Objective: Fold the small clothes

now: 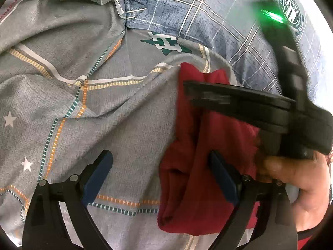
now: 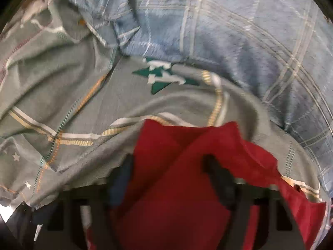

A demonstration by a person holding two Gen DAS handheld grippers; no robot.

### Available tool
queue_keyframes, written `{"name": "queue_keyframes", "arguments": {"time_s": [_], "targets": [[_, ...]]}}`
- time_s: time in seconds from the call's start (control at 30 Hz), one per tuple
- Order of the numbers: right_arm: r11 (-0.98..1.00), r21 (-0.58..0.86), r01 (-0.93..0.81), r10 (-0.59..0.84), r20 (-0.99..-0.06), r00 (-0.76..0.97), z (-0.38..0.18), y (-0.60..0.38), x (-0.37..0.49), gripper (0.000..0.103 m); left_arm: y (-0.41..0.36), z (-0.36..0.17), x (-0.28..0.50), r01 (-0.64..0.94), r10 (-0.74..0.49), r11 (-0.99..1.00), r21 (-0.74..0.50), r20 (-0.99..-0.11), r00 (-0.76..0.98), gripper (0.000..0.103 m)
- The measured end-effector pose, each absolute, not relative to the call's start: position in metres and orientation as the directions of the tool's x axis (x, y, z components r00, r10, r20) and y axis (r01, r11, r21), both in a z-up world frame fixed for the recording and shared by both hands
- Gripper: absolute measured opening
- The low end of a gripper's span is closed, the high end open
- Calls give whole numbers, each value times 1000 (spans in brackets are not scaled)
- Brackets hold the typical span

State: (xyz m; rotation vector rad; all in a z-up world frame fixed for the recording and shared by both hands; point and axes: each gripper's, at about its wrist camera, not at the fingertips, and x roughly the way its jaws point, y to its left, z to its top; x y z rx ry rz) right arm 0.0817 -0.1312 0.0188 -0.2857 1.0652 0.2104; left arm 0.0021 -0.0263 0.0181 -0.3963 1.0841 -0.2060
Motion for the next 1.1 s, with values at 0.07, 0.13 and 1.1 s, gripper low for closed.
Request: {"name": "queue_keyframes", "arguments": {"time_s": [0.07,0.13,1.1], "targets": [[949,-9,-316,147,-873,465,29,-149,76,22,-28,20,1,-20,-373,903,-429,-806,460,94],[948,101,-303,236,-861,451,38,-170,71,17,-33,20,3,-4,-388,898,-439,-798,461,94],[949,182,-256,276,-872,403,45,-166,75,80,-67,43,-9,185,-433,899,-397,-743,511,29]]}}
